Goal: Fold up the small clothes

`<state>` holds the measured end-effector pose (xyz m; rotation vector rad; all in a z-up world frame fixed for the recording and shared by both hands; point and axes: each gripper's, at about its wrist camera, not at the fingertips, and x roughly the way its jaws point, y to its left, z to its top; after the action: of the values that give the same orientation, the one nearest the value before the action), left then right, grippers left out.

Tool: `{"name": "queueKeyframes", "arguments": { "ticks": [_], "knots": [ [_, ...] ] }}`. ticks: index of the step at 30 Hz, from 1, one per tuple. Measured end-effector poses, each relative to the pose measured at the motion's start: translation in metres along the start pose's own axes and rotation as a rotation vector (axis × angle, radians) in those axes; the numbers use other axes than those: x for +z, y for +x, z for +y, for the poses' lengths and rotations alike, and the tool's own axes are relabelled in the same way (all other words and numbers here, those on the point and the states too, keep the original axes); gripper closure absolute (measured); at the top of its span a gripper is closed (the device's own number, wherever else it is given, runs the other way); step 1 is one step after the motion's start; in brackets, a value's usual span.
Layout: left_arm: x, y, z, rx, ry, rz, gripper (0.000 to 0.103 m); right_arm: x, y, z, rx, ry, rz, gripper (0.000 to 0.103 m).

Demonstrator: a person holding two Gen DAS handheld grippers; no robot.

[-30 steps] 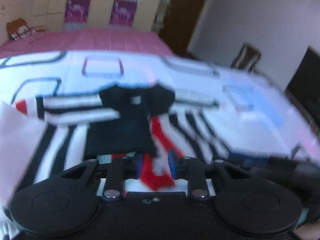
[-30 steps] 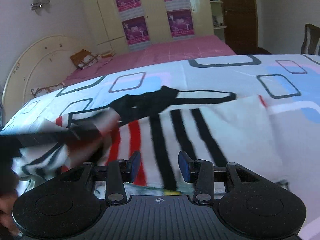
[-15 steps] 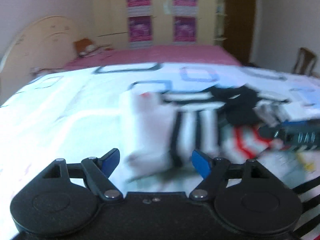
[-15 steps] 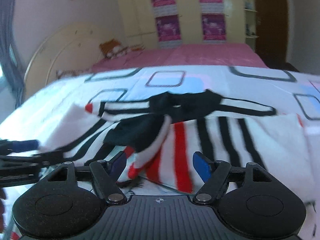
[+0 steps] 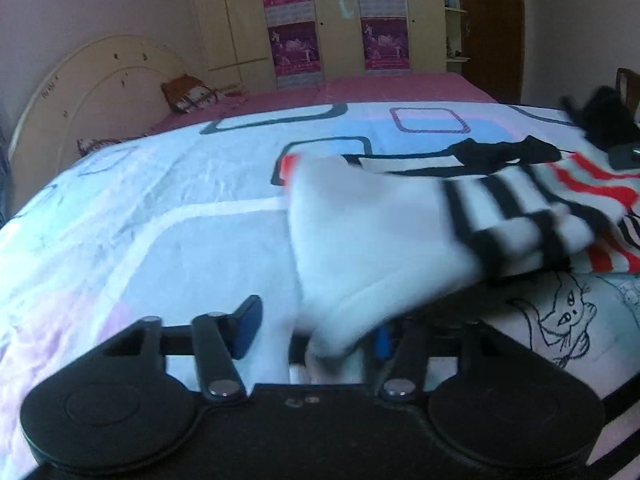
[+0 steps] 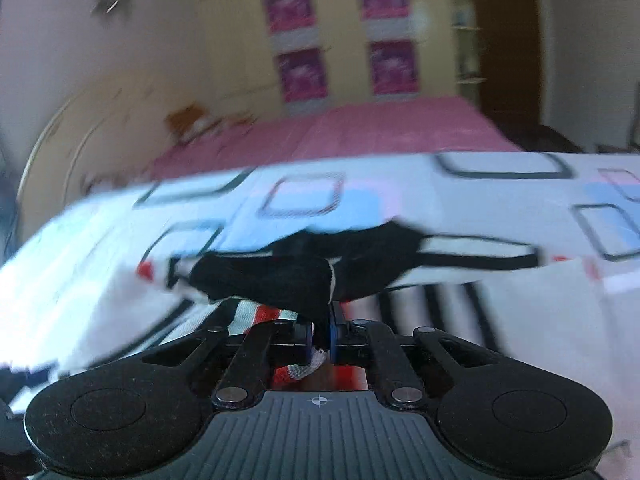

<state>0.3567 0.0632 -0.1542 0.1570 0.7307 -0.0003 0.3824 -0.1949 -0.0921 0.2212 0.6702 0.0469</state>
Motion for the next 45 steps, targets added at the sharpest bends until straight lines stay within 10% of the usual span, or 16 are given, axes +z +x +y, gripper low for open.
{"name": "queueKeyframes", "arguments": {
  "ticks": [3, 14, 17, 19, 26, 28, 30, 42, 45],
  "knots": [
    [-0.005, -0.002, -0.008, -0.024, 0.040, -0.010, 0.076, -0.008, -0.001, -0.033, -0.033, 0.060, 0.058, 0.097],
    [-0.005, -0.001, 0.020, -0.137, -0.142, 0.094, 0.077, -0.030, -0.017, -0.074, -0.046, 0.168, 0.098, 0.076],
    [-0.005, 0.000, 0.019, -0.134, -0.125, 0.096, 0.077, -0.031, -0.017, -0.077, -0.020, 0.172, 0.124, 0.076],
    [-0.006, -0.004, 0.018, -0.130, -0.117, 0.094, 0.077, -0.033, -0.016, -0.075, -0.019, 0.148, 0.127, 0.097],
    [-0.003, -0.014, 0.035, -0.191, -0.194, 0.129, 0.071, -0.037, -0.024, -0.080, -0.007, 0.102, 0.160, 0.096],
    [-0.002, -0.020, 0.046, -0.219, -0.241, 0.137, 0.068, -0.033, -0.035, -0.085, -0.003, 0.109, 0.124, 0.059],
    [-0.001, -0.026, 0.054, -0.235, -0.272, 0.136, 0.065, -0.027, -0.046, -0.087, 0.001, 0.111, 0.082, 0.044],
    [0.031, -0.038, 0.066, -0.239, -0.371, 0.050, 0.056, -0.020, -0.003, -0.102, -0.018, 0.183, 0.151, 0.045],
    [0.036, -0.029, 0.069, -0.211, -0.369, 0.052, 0.045, -0.020, -0.002, -0.096, -0.013, 0.154, 0.148, 0.071]
  ]
}}
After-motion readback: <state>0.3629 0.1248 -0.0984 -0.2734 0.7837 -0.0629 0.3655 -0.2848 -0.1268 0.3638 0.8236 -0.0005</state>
